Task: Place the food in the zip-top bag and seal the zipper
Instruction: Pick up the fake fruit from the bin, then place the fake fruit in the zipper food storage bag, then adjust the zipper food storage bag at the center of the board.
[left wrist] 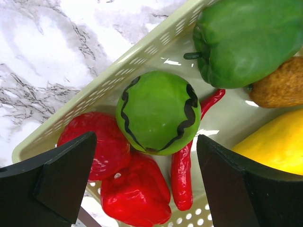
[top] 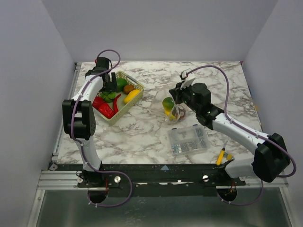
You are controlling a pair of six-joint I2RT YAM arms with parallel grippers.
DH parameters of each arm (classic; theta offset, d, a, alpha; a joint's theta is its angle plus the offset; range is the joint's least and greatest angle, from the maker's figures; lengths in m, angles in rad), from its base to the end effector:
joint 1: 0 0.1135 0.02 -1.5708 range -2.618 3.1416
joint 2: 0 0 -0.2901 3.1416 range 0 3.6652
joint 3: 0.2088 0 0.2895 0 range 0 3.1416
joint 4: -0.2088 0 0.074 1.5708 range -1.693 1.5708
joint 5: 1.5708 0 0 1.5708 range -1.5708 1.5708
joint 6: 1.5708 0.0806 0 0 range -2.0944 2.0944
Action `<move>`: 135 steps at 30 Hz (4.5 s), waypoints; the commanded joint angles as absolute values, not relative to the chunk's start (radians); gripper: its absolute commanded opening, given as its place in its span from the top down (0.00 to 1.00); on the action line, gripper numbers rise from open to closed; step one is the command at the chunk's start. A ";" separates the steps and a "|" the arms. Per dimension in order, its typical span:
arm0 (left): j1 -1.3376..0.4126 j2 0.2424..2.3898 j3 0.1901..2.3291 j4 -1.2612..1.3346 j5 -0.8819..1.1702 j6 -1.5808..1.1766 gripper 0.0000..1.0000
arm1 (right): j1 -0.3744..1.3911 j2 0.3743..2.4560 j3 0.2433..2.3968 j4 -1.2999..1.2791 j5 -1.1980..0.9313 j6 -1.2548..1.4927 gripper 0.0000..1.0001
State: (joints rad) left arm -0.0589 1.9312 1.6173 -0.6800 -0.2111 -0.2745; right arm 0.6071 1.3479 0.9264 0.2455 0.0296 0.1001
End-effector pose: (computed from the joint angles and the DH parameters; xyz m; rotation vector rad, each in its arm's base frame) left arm 0.4937 -0.0122 0.2265 -0.3521 2.5128 0.1401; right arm 0.3225 0.2211 0.3082 -0.4232 1.7210 0.4895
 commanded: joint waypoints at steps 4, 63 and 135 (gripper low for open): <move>-0.054 1.954 1.621 -0.693 -0.173 -0.164 0.12 | 0.604 1.375 0.948 0.262 0.046 0.087 0.99; -0.204 1.311 1.143 -0.425 0.477 -0.426 0.78 | 0.604 1.333 0.934 0.268 0.036 0.102 0.99; -0.481 1.611 1.122 -0.191 0.402 -0.587 0.39 | 0.602 1.338 0.910 0.300 0.008 0.134 0.99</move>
State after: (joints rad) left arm -0.4866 1.5562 1.0958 -0.2848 0.3275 -0.5720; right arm 0.6071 1.3235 0.9142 0.2634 0.0307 0.1169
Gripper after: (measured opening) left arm 0.708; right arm 0.008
